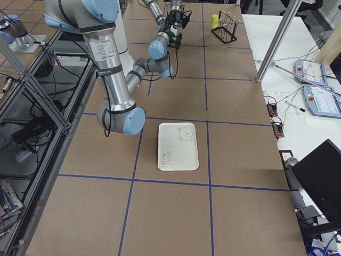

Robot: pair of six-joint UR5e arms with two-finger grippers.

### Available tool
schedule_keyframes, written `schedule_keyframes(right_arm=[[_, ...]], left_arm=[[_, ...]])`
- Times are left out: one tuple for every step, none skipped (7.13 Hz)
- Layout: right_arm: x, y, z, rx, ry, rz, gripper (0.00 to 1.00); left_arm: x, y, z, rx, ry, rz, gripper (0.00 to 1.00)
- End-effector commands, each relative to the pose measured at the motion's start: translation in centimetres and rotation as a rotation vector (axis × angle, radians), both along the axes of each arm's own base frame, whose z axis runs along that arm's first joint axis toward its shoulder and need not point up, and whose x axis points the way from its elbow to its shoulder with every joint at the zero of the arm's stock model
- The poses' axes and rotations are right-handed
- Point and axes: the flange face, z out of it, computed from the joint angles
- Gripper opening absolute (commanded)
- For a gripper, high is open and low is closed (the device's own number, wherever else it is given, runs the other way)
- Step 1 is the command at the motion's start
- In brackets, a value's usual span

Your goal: Left arm grabs green cup and hands to right arm on tray

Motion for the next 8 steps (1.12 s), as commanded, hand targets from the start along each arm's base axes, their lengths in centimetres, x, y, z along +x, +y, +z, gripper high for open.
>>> schedule_keyframes(right_arm=[[-0.5,-0.4,0.3,-0.018,0.003,0.020,0.96],[-0.8,-0.5,0.5,-0.025,0.008,0.026,0.96],[-1.1,-0.2,0.5,-0.025,0.008,0.017,0.92],[-1.3,0.1,0.6,-0.023,0.007,0.009,0.73],[-1.6,0.5,0.6,-0.023,0.006,-0.001,0.57],[-1.7,0.7,0.6,-0.021,0.007,-0.005,0.47],[-1.9,0.8,0.8,-0.022,0.011,-0.007,0.39],[-1.9,0.9,0.8,-0.023,0.012,-0.009,0.33]], left_arm=[[-0.2,0.2,-0.3,-0.001,0.007,0.007,0.10],[0.0,0.3,-0.3,-0.004,0.007,0.013,0.11],[0.3,0.7,-0.4,-0.005,0.007,0.022,0.13],[0.4,0.8,-0.3,-0.004,0.006,0.023,0.17],[0.4,0.8,-0.4,-0.003,0.009,0.023,0.21],[0.4,0.8,-0.3,-0.004,0.006,0.023,0.26],[0.3,0.8,-0.3,-0.003,0.007,0.023,0.28],[0.1,0.9,-0.3,-0.002,0.010,0.021,0.32]])
